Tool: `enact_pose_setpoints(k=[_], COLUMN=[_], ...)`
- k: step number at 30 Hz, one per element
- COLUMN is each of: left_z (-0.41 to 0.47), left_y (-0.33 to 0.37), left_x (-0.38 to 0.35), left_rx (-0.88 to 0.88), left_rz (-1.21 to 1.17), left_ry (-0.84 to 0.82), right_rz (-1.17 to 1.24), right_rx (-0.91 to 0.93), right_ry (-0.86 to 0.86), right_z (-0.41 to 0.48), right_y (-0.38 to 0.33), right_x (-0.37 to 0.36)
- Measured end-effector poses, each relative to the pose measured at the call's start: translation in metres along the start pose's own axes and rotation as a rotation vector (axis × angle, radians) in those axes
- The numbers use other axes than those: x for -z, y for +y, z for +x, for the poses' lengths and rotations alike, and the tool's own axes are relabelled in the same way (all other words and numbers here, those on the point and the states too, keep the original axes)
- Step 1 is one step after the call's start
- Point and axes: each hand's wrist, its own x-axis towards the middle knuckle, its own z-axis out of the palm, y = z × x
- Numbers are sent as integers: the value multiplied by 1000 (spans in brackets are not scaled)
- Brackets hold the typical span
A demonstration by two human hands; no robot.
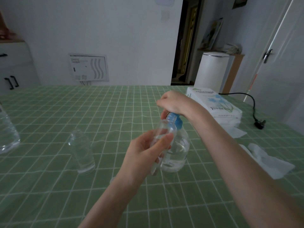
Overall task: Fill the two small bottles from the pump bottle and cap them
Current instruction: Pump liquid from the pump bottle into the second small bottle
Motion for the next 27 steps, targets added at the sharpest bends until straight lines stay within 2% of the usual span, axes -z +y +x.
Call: enact_pose_setpoints(k=[5,15,27], left_z=[1,0,2], left_y=[1,-3,-1], left_x=[1,3,2], left_rx=[-14,-1,-14], left_rz=[-8,1,-8], left_ry=[-3,-9,-12], right_rz=[-19,20,-26], right_rx=[12,-15,25], right_ry=[39,-23,46], right_z=[1,-1,0], right_y=[-4,1,-5], right_x=[5,-5,3])
